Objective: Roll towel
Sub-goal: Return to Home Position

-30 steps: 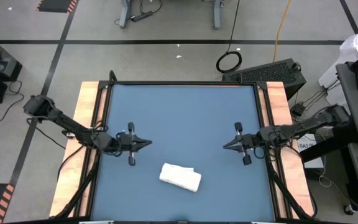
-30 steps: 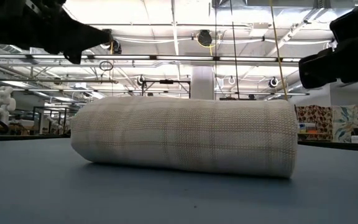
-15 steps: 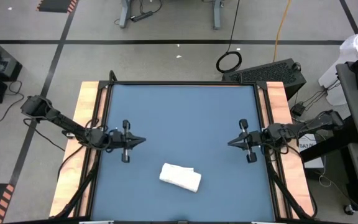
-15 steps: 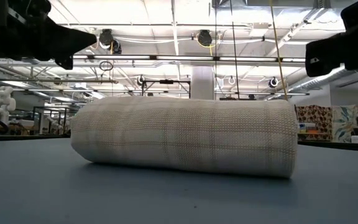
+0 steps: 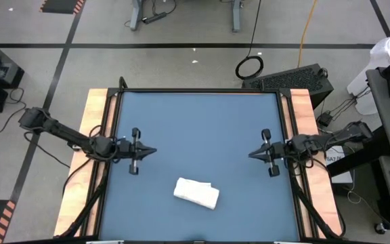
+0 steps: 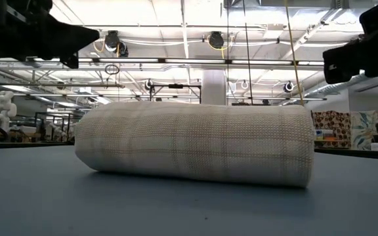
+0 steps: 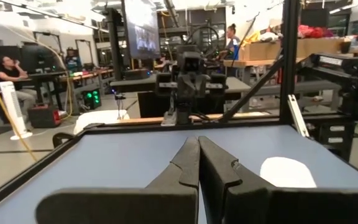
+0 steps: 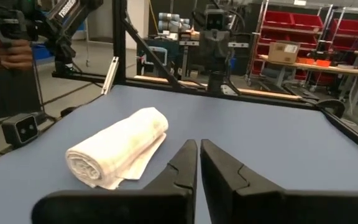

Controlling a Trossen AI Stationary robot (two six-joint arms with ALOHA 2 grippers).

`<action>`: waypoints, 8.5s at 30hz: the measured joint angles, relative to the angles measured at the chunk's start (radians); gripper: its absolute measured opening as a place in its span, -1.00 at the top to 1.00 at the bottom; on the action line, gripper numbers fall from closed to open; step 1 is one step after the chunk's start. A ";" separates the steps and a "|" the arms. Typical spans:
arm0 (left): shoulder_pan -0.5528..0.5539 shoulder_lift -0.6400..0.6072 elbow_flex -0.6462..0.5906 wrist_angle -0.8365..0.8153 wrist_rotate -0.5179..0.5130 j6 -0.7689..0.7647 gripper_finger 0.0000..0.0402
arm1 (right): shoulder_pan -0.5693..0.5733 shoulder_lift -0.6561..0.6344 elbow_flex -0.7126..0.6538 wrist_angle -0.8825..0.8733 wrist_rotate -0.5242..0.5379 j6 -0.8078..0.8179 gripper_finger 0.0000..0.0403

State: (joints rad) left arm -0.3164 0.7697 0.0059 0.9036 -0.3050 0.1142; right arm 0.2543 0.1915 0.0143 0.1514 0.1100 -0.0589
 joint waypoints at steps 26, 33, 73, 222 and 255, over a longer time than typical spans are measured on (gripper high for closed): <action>-0.081 -0.639 0.000 -0.701 -0.064 -0.029 1.00 | -0.125 -0.190 0.002 -0.126 -0.053 -0.044 0.99; -0.099 -0.770 0.000 -0.832 -0.067 -0.049 1.00 | -0.124 -0.190 0.002 -0.129 -0.060 -0.063 0.99; 0.100 -0.769 0.000 -0.856 0.053 -0.001 1.00 | -0.143 -0.188 0.001 -0.129 -0.064 -0.029 1.00; 0.325 -0.769 -0.002 -0.879 0.295 -0.107 0.97 | -0.269 -0.178 0.001 -0.126 -0.185 -0.057 0.98; 0.325 -0.769 -0.001 -0.879 0.296 -0.107 0.97 | -0.269 -0.178 0.001 -0.126 -0.185 -0.057 0.98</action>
State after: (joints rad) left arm 0.0090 0.0006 0.0045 0.0250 -0.0093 0.0070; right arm -0.0143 0.0132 0.0151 0.0250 -0.0753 -0.1164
